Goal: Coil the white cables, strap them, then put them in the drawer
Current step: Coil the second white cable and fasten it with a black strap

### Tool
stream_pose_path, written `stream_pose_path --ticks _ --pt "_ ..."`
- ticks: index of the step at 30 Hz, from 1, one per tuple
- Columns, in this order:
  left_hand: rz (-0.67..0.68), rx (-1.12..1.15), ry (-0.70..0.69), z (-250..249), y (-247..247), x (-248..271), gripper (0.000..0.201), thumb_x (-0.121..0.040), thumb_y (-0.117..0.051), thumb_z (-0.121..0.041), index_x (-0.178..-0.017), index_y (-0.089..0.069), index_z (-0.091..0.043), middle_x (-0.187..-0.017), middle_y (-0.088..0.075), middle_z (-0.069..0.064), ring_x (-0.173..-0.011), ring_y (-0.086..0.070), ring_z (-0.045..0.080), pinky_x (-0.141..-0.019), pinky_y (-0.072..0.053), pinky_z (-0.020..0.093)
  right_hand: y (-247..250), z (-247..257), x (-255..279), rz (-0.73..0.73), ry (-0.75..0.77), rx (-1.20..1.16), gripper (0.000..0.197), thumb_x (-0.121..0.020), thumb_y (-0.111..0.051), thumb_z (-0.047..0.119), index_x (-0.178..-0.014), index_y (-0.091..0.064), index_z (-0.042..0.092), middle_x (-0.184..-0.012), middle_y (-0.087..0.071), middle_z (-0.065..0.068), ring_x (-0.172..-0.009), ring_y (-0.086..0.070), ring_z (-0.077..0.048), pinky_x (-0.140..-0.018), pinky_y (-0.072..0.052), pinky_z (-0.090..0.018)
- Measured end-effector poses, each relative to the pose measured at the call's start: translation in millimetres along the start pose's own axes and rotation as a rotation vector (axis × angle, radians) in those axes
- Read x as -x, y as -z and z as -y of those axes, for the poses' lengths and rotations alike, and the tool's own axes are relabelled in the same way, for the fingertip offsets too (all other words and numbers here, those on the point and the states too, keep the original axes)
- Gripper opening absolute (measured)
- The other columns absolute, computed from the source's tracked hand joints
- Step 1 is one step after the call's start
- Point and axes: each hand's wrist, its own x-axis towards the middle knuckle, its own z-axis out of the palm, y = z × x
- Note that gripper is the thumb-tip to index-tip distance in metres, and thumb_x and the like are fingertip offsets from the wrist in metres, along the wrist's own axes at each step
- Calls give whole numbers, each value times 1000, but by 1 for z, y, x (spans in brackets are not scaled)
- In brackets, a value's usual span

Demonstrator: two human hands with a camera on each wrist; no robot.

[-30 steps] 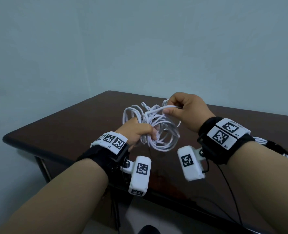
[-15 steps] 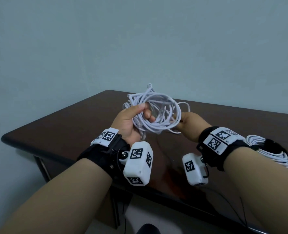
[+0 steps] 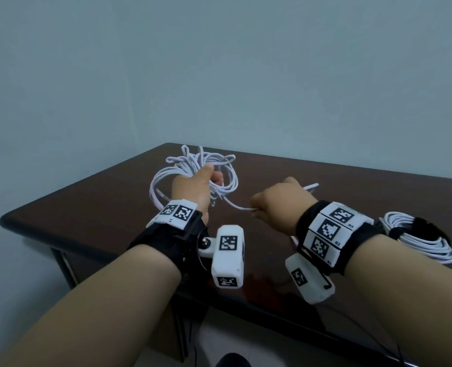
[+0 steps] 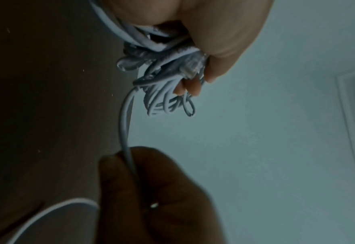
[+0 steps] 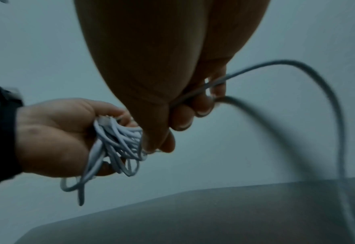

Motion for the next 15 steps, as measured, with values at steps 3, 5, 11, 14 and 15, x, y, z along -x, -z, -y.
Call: stream_pose_path --ticks 3,5,11,14,15 --pt "58 -159 -111 7 1 2 38 -86 -62 -29 -49 -69 -23 -69 -72 -3 -69 -64 22 -70 -48 33 7 10 -1 -63 34 52 16 -92 -46 36 -80 -51 27 -83 -61 5 -93 -53 -21 -98 -23 -41" --pt "134 -274 -176 9 3 6 33 -87 -62 -31 -55 -68 -24 -73 -72 0 -72 -65 19 -67 -48 27 11 18 -3 -129 81 56 15 -91 -47 35 -79 -52 28 -84 -63 6 -93 -53 -20 -99 -20 -42" --pt "389 -520 -179 5 10 20 79 -66 -36 -85 -58 -54 -9 -32 -46 -4 -33 -43 5 -44 -32 22 22 18 -2 -290 24 -54 31 -79 -55 57 -83 -63 27 -80 -66 9 -84 -55 -15 -96 -17 -36" --pt "590 -409 -136 14 18 13 90 -43 -65 -85 -81 -68 -3 -61 -69 3 -58 -65 17 -68 -55 34 21 7 -3 -337 -107 -214 35 -76 -59 59 -69 -53 25 -76 -65 7 -77 -59 -18 -91 -28 -34" --pt "676 -399 -111 17 17 12 77 -47 -77 -69 -90 -70 -5 -79 -73 10 -76 -70 26 -83 -55 44 20 1 -3 -340 -159 -319 40 -72 -63 60 -62 -48 24 -73 -65 4 -72 -58 -18 -84 -33 -31"
